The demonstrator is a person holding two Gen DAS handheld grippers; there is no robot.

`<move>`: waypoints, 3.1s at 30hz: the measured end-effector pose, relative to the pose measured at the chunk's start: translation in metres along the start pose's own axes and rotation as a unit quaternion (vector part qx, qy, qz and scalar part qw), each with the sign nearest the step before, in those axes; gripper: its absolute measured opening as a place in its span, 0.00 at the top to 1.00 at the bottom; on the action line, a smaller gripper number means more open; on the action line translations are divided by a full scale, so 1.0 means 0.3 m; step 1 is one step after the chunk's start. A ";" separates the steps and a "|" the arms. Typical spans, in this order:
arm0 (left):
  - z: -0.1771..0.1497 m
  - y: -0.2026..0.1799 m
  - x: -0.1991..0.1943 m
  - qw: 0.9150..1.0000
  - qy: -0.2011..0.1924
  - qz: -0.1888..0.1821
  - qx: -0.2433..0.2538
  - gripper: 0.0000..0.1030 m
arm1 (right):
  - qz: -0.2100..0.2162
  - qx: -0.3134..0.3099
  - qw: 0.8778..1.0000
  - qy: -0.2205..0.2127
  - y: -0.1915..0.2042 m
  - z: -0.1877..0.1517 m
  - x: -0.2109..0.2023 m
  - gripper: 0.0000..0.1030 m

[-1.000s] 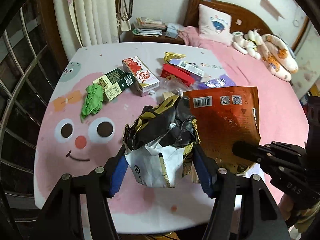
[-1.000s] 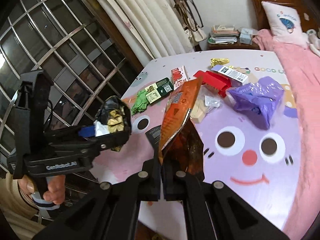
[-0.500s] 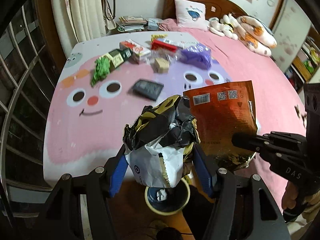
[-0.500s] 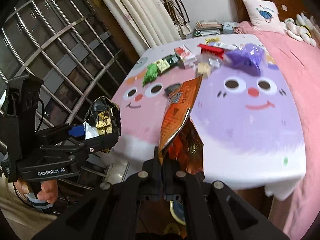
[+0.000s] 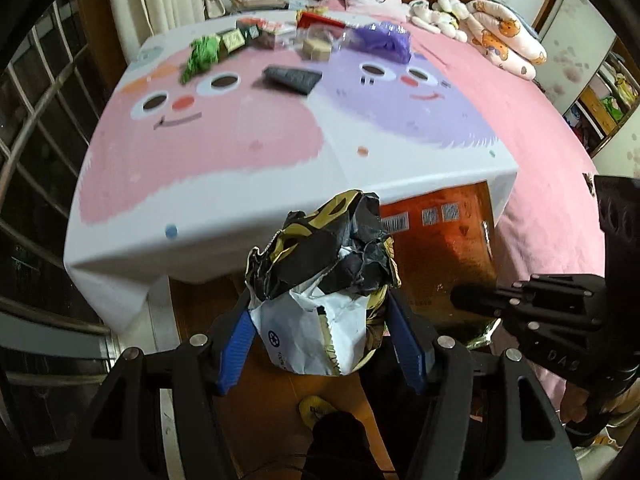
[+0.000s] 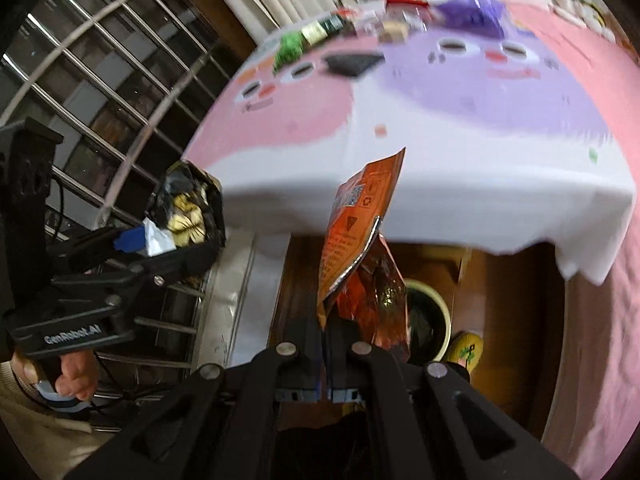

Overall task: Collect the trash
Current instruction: 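Carry both wrappers over the blue bin and open both tools to drop them, then raise both tools back toward the table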

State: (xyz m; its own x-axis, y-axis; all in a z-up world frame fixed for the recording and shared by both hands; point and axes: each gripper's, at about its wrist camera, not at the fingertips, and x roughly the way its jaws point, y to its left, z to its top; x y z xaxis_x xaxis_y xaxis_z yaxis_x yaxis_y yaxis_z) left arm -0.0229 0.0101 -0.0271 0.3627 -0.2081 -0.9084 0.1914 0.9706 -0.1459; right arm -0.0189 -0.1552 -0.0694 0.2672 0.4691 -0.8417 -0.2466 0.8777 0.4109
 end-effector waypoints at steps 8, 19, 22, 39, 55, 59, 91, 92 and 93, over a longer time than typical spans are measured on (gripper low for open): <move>-0.122 -0.020 0.221 0.998 0.057 0.010 -0.004 0.38 | 0.000 0.057 0.997 0.056 -0.116 -0.135 0.197 0.99; -0.294 -0.024 0.807 0.991 0.128 0.025 -0.029 0.38 | -0.012 0.123 0.985 0.119 -0.419 -0.309 0.684 0.99; -0.328 -0.026 0.931 0.989 0.139 0.024 -0.038 0.37 | -0.017 0.139 0.981 0.136 -0.497 -0.345 0.818 0.99; -0.355 0.033 1.156 0.985 0.152 0.053 -0.065 0.08 | -0.034 0.158 0.974 0.161 -0.634 -0.354 1.053 0.65; -0.194 0.034 0.757 0.991 0.088 0.079 -0.059 0.08 | -0.014 0.137 0.985 0.107 -0.461 -0.204 0.742 0.65; -0.125 0.001 0.585 0.994 0.055 0.085 -0.037 0.08 | -0.001 0.137 0.987 0.086 -0.397 -0.162 0.592 0.65; 0.260 -0.037 -0.276 0.993 -0.107 0.033 -0.039 0.08 | -0.056 0.030 0.992 -0.106 0.059 0.183 -0.261 0.65; 0.267 -0.034 -0.267 0.993 -0.105 0.032 -0.041 0.08 | -0.058 0.031 0.992 -0.110 0.057 0.195 -0.265 0.65; 0.276 -0.030 -0.262 0.993 -0.102 0.031 -0.043 0.08 | -0.059 0.031 0.991 -0.113 0.057 0.208 -0.269 0.65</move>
State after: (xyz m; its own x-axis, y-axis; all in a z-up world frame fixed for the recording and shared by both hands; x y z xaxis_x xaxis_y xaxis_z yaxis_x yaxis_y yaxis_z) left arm 0.0222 0.0078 0.0780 0.5509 -0.1587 -0.8194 0.0879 0.9873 -0.1321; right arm 0.0135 -0.1721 0.0274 0.4937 0.3665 -0.7886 -0.1452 0.9289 0.3407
